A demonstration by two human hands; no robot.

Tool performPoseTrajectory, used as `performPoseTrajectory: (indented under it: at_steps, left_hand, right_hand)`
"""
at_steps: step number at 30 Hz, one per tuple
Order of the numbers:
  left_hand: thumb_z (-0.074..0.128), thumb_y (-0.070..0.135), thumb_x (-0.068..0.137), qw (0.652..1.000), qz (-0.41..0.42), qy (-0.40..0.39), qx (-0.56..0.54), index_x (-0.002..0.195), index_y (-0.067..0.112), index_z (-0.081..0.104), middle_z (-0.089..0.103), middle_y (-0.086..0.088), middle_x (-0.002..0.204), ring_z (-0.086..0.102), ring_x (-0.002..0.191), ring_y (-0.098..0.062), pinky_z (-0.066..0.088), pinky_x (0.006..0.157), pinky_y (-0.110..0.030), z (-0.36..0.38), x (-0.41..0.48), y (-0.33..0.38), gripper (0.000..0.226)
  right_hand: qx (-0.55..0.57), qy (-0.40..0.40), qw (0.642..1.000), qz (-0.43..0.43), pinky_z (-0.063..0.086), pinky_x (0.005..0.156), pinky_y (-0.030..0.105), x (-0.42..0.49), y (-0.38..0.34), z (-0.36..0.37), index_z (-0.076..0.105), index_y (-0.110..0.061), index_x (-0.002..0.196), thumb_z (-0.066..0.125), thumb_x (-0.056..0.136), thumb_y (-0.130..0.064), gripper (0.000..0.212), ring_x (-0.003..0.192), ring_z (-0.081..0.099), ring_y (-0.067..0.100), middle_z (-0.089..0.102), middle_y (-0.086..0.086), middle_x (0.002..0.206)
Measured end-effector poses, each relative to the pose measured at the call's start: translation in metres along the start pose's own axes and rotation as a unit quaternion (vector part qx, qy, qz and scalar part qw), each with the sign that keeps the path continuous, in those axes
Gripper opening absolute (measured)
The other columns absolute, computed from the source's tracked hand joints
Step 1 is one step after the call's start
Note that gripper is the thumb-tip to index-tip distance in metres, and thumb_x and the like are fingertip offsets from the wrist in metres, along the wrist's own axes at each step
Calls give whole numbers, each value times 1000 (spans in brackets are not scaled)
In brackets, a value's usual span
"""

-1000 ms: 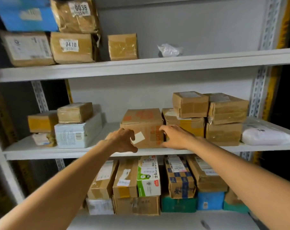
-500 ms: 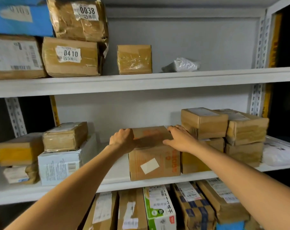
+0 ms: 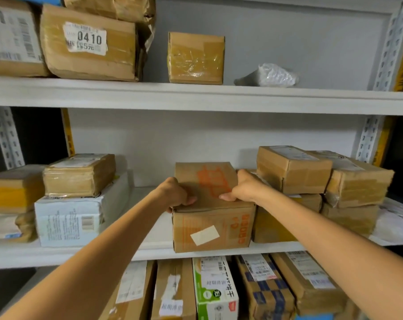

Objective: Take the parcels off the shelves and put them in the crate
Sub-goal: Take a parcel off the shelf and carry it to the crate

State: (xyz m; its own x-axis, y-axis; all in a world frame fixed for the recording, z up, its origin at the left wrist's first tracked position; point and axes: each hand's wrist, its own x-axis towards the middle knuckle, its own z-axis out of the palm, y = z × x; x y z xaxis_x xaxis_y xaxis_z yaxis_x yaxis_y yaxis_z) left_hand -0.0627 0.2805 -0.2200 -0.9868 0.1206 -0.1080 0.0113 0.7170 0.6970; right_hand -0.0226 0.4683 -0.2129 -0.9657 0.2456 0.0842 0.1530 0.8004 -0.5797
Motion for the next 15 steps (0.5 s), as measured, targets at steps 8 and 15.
performPoseTrajectory:
  at_steps: [8,15]
  left_hand:
    - [83,8,72,993,-6,-83,-84,125,11,32,47,-2,106,52,113,-30,57,71,-34,-13,-48,-47,74]
    - [84,5,69,955,64,-35,-287,127,9,36,54,-11,115,58,103,-32,56,72,-52,-12,-66,-66,76]
  right_hand:
    - [142,-58,988,18,43,98,36,-40,-2,20,43,-10,123,90,52,-3,85,121,47,23,55,5,124]
    - [196,32,980,-11,38,108,47,-69,-1,31,27,-10,132,90,50,3,104,130,41,29,48,10,134]
